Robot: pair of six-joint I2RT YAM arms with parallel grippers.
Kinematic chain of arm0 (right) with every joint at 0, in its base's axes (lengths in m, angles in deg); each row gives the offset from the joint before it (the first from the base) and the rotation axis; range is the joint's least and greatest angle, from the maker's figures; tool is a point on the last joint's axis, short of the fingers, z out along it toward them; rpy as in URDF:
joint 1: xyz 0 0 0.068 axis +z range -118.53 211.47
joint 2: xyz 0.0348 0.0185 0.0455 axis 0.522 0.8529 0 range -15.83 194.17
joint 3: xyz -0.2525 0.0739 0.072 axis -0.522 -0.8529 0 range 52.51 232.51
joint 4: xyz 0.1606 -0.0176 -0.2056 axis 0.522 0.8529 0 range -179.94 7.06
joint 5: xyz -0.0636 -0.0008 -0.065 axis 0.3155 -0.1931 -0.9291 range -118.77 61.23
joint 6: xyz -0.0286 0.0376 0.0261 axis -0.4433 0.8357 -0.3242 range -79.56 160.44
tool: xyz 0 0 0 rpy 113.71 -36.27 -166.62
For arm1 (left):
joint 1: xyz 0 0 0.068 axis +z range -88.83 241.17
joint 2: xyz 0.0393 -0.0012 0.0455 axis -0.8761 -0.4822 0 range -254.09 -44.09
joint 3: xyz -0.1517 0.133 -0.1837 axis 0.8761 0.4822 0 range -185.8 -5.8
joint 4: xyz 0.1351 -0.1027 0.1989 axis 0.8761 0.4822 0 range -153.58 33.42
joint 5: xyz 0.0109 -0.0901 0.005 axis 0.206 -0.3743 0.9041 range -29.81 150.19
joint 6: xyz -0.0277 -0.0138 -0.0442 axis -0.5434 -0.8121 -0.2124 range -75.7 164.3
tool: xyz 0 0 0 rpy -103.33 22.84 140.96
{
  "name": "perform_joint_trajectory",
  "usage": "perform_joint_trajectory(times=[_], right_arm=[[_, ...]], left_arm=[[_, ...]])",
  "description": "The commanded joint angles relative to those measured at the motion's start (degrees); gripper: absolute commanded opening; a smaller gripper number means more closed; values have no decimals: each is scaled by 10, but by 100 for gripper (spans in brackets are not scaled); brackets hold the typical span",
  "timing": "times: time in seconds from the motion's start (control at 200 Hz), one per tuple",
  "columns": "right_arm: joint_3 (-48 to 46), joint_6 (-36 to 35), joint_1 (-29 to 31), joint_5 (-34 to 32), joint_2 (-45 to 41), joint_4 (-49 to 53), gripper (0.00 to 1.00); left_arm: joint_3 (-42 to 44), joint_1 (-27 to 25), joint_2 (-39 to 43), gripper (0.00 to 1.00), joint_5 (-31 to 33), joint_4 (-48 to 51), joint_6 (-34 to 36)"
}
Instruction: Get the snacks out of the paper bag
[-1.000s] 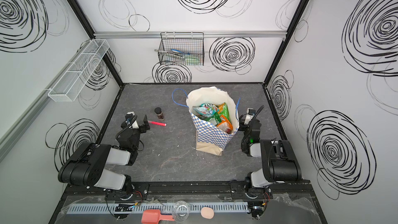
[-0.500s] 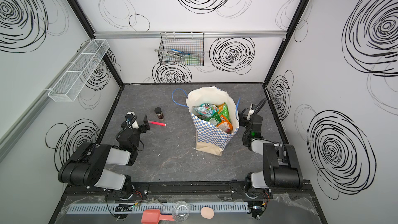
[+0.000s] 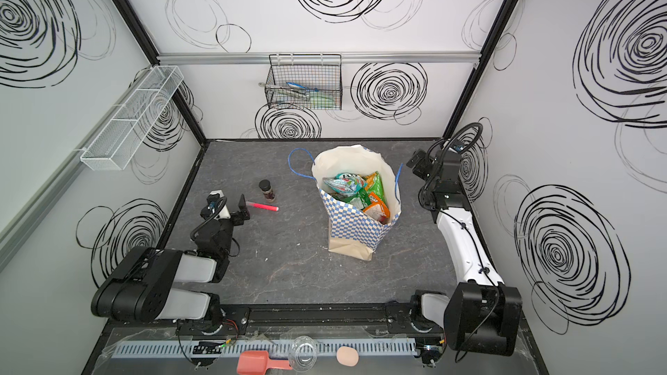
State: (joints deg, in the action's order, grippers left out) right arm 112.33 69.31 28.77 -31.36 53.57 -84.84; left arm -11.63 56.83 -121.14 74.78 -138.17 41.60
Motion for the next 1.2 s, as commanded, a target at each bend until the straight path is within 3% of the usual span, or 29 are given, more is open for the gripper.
perform_joint_trajectory(times=[0.0, 0.155, 0.22, 0.29, 0.385, 0.475, 0.575, 0.705, 0.82, 0.951, 1.191], right_arm=[[107, 29, 9, 17, 14, 107, 97], [271, -2, 34, 38, 69, 193, 97], [351, -26, 54, 57, 100, 234, 97], [449, -62, 88, 67, 143, 295, 97], [598, -95, 143, 84, 214, 401, 97], [728, -116, 209, 81, 282, 489, 97], [804, -111, 274, 78, 330, 546, 97], [776, -97, 331, 54, 349, 602, 100], [712, -106, 343, 29, 353, 640, 99], [616, -121, 333, -12, 334, 642, 97], [430, -129, 285, -16, 298, 582, 97]], left_arm=[[-15, -4, 108, 96, 6, 62, -1], [-143, -21, 256, 96, 29, 421, -79], [-186, -39, 298, 96, 23, 500, -85], [-234, -61, 331, 96, 59, 572, -142], [-343, -88, 326, 96, 24, 691, -176], [-452, -148, 292, 96, 11, 779, -182], [-563, -220, 247, 96, 4, 845, -186], [-682, -289, 182, 96, -71, 890, -171], [-785, -342, 122, 96, -127, 957, -133], [-860, -398, 80, 96, -131, 1021, -77], [-939, -396, 25, 96, -166, 1126, -71]])
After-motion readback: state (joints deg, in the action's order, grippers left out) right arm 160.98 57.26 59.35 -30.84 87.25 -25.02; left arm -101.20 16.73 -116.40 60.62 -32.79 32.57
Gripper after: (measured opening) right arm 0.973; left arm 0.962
